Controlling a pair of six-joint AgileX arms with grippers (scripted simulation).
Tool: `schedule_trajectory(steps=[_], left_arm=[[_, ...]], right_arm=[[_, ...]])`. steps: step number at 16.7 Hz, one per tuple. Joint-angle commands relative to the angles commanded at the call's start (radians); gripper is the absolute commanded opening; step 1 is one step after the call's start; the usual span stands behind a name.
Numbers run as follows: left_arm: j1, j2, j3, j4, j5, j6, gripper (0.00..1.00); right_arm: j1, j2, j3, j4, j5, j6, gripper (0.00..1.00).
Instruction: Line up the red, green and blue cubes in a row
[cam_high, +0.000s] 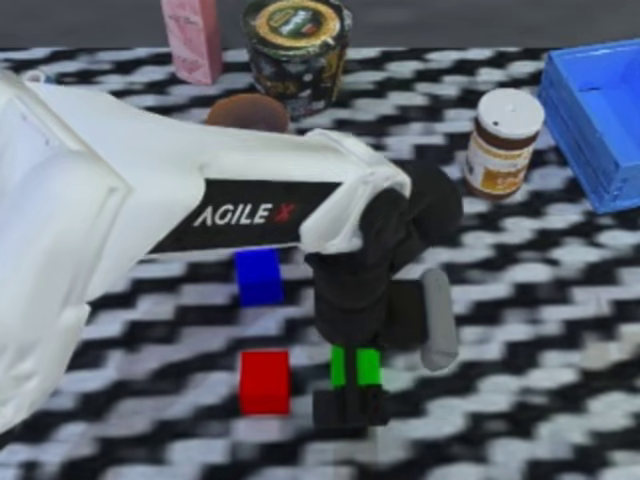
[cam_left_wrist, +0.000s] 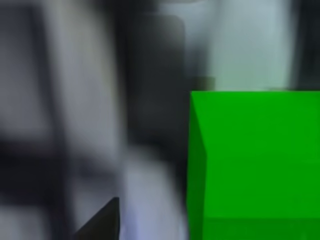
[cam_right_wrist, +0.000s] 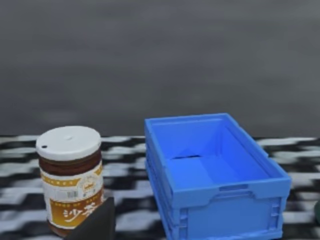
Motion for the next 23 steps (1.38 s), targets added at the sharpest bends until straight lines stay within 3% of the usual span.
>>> schedule_trajectory(steps=[7,14,18,23], left_arm=[[0.018,-0.076,0.136,-0.218,-0.001,-0.002,1.00],[0.020,-0.070,0.153,-0.228,-0.002,-0.033,1.00],[0.062,-0.033,0.196,-0.241,-0.003,-0.215,1.00],[0.156,0.027,0.252,-0.263,0.000,-0.664,1.00]], right_arm=[[0.000,0.000,0.000,0.000,0.000,0.000,1.00],[0.000,0.000,0.000,0.000,0.000,0.000,1.00],[0.000,0.000,0.000,0.000,0.000,0.000,1.00],[0.000,0.000,0.000,0.000,0.000,0.000,1.00]])
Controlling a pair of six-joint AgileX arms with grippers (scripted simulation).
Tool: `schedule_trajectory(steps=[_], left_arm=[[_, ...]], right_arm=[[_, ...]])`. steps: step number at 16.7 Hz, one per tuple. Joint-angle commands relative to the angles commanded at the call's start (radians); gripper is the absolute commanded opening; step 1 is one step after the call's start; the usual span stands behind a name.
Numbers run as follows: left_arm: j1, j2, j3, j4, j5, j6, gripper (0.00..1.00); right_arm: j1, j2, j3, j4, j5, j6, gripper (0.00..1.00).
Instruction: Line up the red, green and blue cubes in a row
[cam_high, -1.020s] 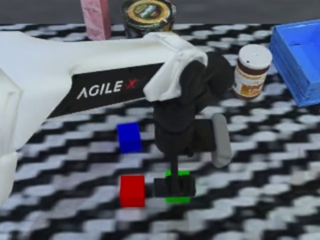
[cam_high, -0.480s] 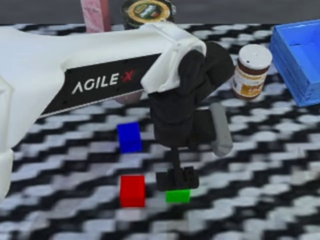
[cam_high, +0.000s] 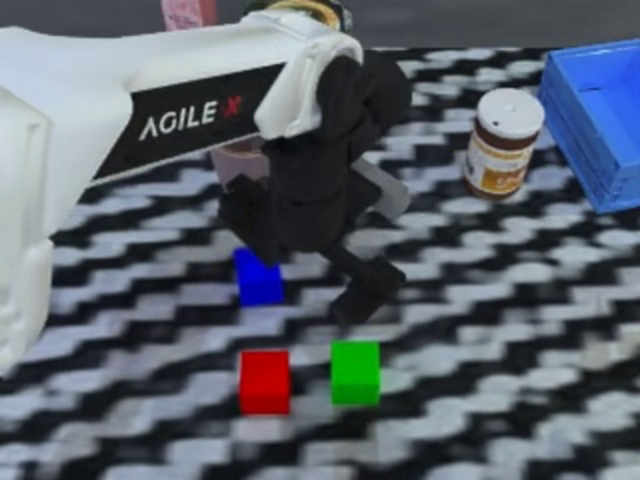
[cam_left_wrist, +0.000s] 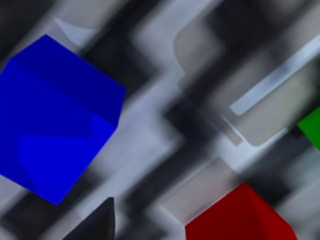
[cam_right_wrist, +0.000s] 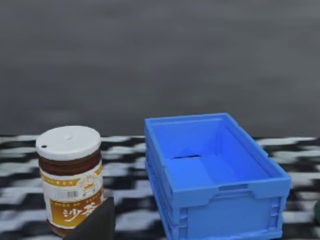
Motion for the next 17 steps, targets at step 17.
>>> schedule_trajectory(steps=[17], left_arm=[[0.185,0.047,0.072,0.003,-0.005,-0.755,1.00]], right_arm=[[0.000,0.000,0.000,0.000,0.000,0.000,1.00]])
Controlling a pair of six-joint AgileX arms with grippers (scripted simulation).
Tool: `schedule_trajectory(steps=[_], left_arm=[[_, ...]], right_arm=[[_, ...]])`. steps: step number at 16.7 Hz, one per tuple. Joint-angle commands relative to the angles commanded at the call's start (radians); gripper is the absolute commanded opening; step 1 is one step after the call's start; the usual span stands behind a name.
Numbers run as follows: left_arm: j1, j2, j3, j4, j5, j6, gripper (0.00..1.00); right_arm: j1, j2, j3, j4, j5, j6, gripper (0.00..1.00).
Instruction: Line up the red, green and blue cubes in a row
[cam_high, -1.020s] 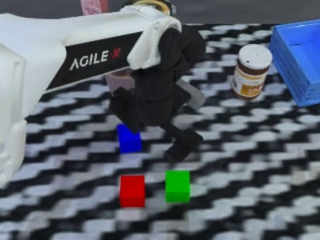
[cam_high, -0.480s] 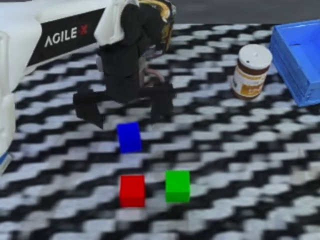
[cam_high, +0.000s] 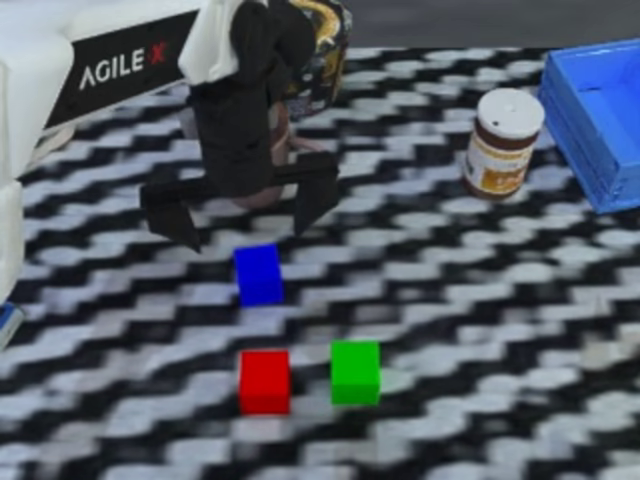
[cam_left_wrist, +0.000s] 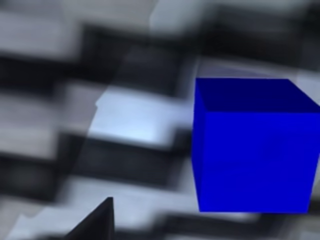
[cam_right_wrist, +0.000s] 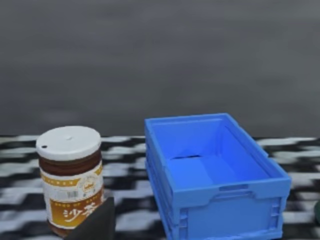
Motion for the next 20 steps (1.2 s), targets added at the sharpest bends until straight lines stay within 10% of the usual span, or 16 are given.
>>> schedule_trajectory(steps=[14,20], left_arm=[[0.006,0.114,-0.176,0.293,0.001,0.002,1.00],[0.006,0.114,-0.176,0.293,0.001,0.002,0.55]], right_arm=[[0.000,0.000,0.000,0.000,0.000,0.000,1.00],[0.000,0.000,0.000,0.000,0.000,0.000,1.00]])
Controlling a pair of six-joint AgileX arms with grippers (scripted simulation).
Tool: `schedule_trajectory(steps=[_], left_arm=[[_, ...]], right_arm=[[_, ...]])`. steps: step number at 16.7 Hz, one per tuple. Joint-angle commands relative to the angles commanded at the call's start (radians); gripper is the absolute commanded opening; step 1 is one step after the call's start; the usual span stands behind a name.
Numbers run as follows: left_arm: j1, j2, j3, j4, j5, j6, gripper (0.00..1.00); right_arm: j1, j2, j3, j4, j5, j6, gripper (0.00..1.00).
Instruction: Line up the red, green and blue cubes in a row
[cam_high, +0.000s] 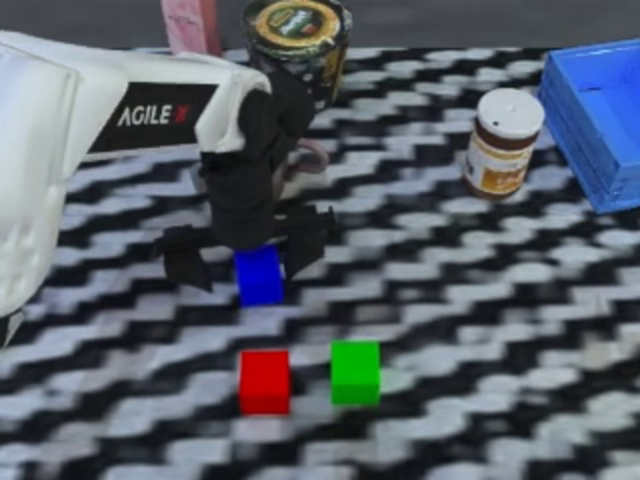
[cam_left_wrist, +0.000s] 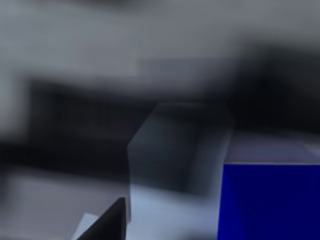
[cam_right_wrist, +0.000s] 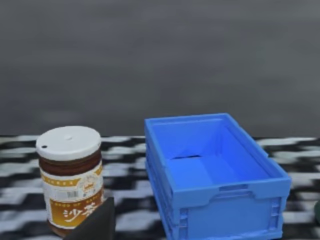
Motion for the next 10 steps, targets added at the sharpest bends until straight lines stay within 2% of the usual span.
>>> schedule_trajectory(steps=[7,10], left_arm=[[0.000,0.000,0.000,0.000,0.000,0.000,0.02],[0.000,0.000,0.000,0.000,0.000,0.000,0.00]], right_arm=[[0.000,0.000,0.000,0.000,0.000,0.000,1.00],[0.000,0.000,0.000,0.000,0.000,0.000,1.00]])
